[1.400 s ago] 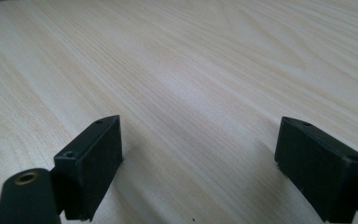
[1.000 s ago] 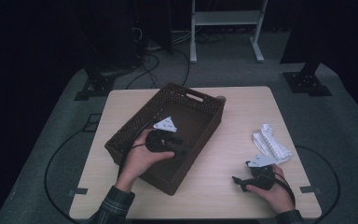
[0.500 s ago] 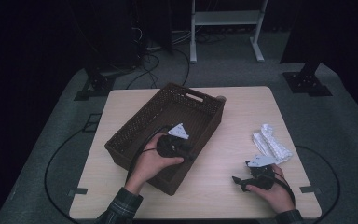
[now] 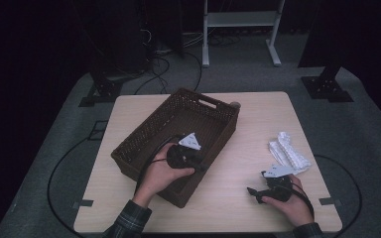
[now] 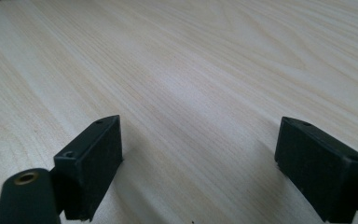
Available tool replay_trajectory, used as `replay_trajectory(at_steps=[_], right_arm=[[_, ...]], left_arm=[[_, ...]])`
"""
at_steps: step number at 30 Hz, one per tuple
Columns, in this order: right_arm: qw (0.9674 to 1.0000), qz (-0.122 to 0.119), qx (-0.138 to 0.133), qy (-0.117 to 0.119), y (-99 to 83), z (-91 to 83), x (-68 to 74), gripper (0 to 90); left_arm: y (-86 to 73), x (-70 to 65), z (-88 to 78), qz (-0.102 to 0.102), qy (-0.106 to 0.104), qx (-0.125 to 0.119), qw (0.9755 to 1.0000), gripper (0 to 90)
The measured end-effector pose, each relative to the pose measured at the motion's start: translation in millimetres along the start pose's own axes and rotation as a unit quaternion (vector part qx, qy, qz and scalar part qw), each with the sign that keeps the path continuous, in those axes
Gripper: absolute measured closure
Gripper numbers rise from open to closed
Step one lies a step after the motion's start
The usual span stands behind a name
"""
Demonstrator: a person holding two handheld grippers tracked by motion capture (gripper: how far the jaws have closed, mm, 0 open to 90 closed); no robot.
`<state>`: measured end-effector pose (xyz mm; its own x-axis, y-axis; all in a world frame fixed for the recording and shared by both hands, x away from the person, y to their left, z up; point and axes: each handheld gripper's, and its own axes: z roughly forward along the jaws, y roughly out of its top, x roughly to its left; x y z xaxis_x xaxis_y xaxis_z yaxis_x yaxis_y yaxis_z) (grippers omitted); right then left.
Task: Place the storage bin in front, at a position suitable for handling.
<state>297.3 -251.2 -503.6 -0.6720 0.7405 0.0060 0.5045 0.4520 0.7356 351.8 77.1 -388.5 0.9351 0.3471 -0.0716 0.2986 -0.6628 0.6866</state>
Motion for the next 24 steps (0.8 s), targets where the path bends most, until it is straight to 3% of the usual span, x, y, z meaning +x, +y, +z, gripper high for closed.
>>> replay_trajectory(at_steps=[6,13,18,24], right_arm=[[1.0000,0.000,0.000,0.000,0.0,0.0,0.0,14.2],[1.0000,0.000,0.000,0.000,0.0,0.0,0.0,14.2],[1.0000,0.001,0.000,0.000,0.0,0.0,0.1,14.2],[1.0000,0.003,0.001,-0.001,0.2,-0.1,0.4,14.3]], left_arm=[[-3.7,0.7,-3.5,0.005,-0.010,0.000,0.9999,62.2],[-11.3,5.1,-10.3,0.006,-0.037,-0.003,0.9993,62.7],[-15.5,3.7,-14.5,0.022,-0.037,-0.004,0.9991,62.7],[-16.4,3.5,-15.2,0.026,-0.040,-0.002,0.9988,62.5]])
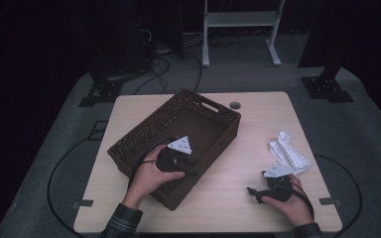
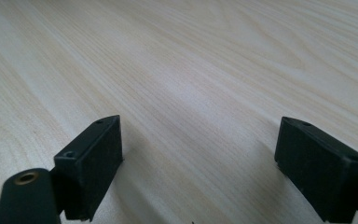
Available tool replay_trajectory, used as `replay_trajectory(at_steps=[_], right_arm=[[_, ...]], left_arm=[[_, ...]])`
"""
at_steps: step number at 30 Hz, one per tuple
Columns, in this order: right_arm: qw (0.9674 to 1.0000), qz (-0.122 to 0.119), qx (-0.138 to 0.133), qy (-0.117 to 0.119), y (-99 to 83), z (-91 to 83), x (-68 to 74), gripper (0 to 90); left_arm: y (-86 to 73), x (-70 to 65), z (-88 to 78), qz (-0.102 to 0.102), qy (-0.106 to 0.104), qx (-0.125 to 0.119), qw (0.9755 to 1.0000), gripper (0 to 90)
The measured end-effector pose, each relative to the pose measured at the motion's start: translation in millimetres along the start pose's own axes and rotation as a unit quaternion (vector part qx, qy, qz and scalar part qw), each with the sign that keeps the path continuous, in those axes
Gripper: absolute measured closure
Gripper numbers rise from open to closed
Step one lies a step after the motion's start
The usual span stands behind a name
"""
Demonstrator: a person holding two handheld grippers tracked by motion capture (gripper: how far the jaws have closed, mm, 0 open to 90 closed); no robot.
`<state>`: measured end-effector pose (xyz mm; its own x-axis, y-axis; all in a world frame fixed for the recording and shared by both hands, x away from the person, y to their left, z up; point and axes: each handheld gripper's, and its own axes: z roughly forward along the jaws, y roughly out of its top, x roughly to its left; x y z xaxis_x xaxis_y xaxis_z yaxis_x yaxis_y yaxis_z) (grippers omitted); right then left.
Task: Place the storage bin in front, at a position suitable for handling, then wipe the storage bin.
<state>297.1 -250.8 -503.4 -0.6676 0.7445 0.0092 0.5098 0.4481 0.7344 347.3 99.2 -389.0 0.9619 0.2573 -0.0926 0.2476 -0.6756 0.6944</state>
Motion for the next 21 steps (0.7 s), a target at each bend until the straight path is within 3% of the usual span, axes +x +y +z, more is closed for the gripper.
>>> replay_trajectory(at_steps=[15,21], right_arm=[[0.9999,0.015,0.003,-0.002,-1.2,-5.8,-1.0,16.4],[0.9996,0.009,-0.021,-0.015,9.8,-18.4,-4.8,16.4]], left_arm=[[-1.6,-1.2,-0.8,0.004,0.002,-0.003,1.0000,62.4],[-2.8,-1.7,-1.9,0.003,-0.001,-0.002,1.0000,62.5]])
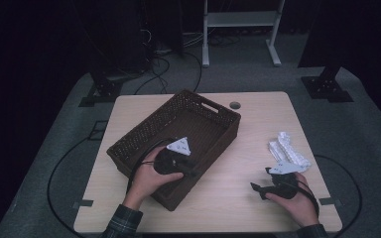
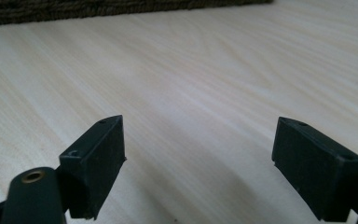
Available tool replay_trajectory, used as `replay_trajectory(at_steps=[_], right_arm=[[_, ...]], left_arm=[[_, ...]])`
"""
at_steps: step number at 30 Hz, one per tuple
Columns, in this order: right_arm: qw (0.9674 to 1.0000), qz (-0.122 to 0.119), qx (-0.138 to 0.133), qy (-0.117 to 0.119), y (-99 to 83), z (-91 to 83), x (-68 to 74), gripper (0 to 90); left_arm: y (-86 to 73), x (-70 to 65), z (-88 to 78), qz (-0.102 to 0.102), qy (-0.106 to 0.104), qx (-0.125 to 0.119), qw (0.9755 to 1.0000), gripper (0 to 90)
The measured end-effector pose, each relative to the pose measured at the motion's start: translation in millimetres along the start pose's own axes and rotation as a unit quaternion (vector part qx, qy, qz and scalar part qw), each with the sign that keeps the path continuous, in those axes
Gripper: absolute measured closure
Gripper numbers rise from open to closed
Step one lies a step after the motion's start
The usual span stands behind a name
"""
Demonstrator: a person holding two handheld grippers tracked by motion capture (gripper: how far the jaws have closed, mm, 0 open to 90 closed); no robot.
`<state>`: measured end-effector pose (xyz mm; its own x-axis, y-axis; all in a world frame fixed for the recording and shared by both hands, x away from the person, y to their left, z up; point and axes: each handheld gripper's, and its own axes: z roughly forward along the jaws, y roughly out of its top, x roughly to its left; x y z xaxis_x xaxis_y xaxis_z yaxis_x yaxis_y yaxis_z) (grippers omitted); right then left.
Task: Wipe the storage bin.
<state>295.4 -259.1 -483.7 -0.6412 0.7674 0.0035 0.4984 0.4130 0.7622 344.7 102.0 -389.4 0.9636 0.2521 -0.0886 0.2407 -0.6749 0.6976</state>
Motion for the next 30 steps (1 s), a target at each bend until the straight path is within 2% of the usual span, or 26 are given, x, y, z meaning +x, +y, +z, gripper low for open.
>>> replay_trajectory(at_steps=[13,22,30], right_arm=[[0.9994,0.003,-0.024,-0.024,17.1,-16.2,-15.4,16.5],[0.9986,0.011,-0.032,-0.041,26.3,-22.7,-30.3,16.5],[0.9969,0.017,-0.037,-0.068,33.9,-28.8,-49.0,16.5]], left_arm=[[-0.1,-0.5,0.3,0.001,0.003,-0.001,1.0000,62.3],[0.0,1.9,1.8,-0.003,-0.004,-0.003,1.0000,62.4],[-1.1,3.1,1.9,-0.007,-0.010,-0.006,0.9999,62.5]])
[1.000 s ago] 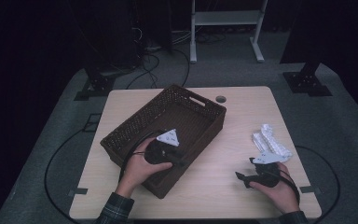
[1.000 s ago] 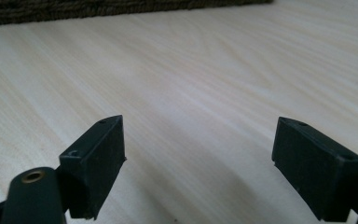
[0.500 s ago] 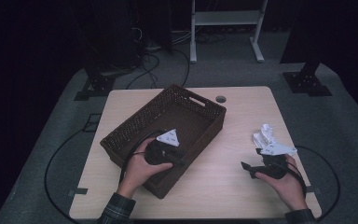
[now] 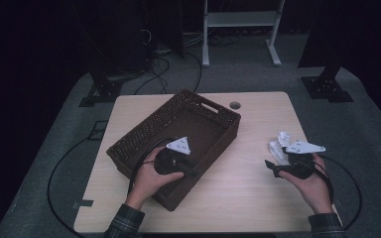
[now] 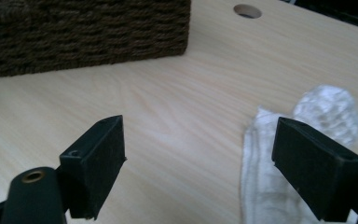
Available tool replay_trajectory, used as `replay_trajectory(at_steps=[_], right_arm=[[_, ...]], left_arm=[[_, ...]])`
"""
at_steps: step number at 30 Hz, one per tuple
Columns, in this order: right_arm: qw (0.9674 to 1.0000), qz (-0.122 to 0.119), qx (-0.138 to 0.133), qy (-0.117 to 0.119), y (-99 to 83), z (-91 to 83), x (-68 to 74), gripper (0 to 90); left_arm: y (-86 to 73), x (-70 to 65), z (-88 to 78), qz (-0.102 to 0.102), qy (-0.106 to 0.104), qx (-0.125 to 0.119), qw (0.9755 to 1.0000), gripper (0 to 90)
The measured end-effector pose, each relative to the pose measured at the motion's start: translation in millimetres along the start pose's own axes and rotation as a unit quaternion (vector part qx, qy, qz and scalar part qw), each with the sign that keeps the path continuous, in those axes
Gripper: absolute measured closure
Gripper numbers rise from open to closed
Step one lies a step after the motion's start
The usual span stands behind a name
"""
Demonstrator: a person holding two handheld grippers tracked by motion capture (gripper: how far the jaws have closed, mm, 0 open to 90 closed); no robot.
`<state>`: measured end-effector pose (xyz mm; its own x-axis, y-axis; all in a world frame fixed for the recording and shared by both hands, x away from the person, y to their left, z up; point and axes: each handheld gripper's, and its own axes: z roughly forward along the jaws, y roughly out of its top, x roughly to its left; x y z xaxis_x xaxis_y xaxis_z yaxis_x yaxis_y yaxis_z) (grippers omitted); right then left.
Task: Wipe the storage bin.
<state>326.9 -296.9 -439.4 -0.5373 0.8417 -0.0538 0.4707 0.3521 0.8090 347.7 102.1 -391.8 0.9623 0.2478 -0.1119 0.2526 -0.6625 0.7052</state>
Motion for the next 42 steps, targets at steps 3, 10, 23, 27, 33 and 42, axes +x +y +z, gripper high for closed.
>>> replay_trajectory(at_steps=[3,10,23,27,33,42], right_arm=[[0.9999,0.000,0.001,-0.011,3.0,-1.4,-6.1,16.5],[0.9996,0.008,-0.002,-0.027,7.1,-1.9,-17.7,16.4],[0.9988,0.019,0.009,-0.045,11.4,8.6,-40.7,16.4],[0.9984,0.022,0.016,-0.049,11.7,15.2,-47.6,16.4],[0.9979,0.025,0.034,-0.049,10.1,28.5,-55.0,16.5],[0.9959,0.033,0.068,-0.051,7.6,48.0,-64.1,18.7]], left_arm=[[-0.2,0.2,-0.2,0.000,-0.001,0.000,1.0000,62.5],[-0.3,0.2,-0.3,0.000,-0.001,0.000,1.0000,62.5],[-0.7,0.5,-0.3,-0.002,-0.002,-0.003,1.0000,62.6],[-0.8,0.5,-0.2,-0.002,-0.003,-0.004,1.0000,62.6],[-0.7,0.5,-0.2,-0.002,-0.003,-0.003,1.0000,62.6],[-0.5,0.5,-0.3,-0.002,-0.003,-0.002,1.0000,62.6]])
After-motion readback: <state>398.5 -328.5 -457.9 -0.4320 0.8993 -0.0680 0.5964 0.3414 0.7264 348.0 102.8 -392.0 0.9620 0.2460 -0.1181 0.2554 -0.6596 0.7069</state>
